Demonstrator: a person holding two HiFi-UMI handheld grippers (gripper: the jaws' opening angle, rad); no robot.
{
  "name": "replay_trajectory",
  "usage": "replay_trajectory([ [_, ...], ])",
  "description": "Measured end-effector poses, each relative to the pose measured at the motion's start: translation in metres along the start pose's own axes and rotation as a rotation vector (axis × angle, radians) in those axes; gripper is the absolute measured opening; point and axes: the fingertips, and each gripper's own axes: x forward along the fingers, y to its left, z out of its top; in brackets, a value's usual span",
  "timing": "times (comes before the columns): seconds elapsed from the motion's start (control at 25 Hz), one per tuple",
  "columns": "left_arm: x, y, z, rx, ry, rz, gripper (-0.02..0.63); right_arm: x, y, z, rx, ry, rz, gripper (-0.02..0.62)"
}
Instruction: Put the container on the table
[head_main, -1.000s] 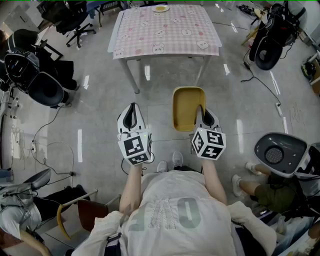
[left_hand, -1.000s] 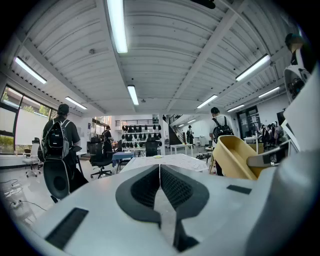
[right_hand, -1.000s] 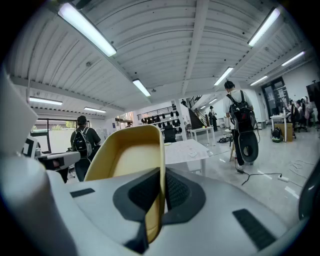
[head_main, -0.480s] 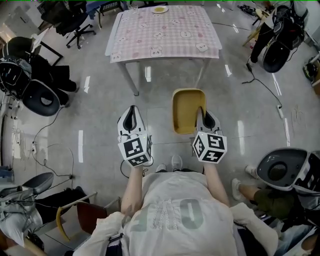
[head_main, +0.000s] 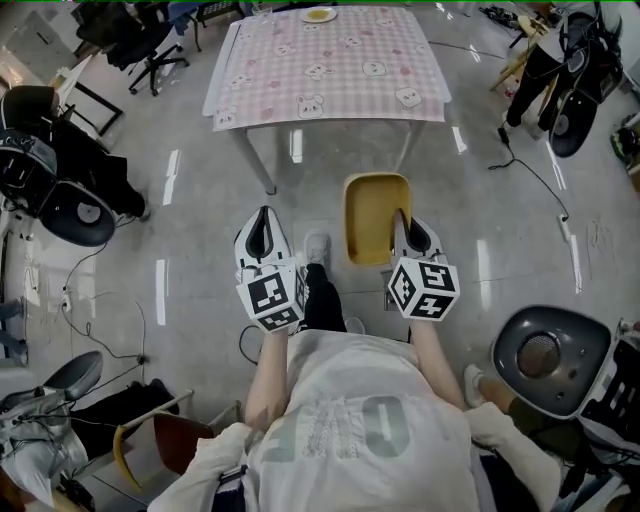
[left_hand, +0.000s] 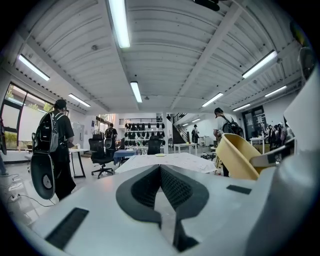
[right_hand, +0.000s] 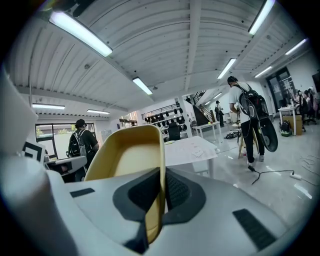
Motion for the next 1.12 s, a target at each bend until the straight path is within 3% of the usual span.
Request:
replay_trajectory([
  [0.2, 0.081, 0.01, 0.011, -0.038, -0.004, -0.018, 0.028, 0.064, -0.01, 0.037, 0.01, -0.013, -0.011, 0.031],
  [0.44, 0.211, 0.028, 0.049, -0.054, -0.069, -0.074, 0.028, 0.177, -0.024, 0.085, 0.006, -0.029, -0.061, 0.031],
  [0.8, 0.374, 0.063, 0.091, -0.016, -0.067, -0.171, 0.028, 0.317, -0.014, 0.147, 0.016, -0.007, -0.127, 0.031],
  [1.12, 0.437, 0.071, 0.087, -0.029, -0.043, -0.145, 0.028, 0.378, -0.032, 0.148, 0.04, 0.053, -0.126, 0.031],
])
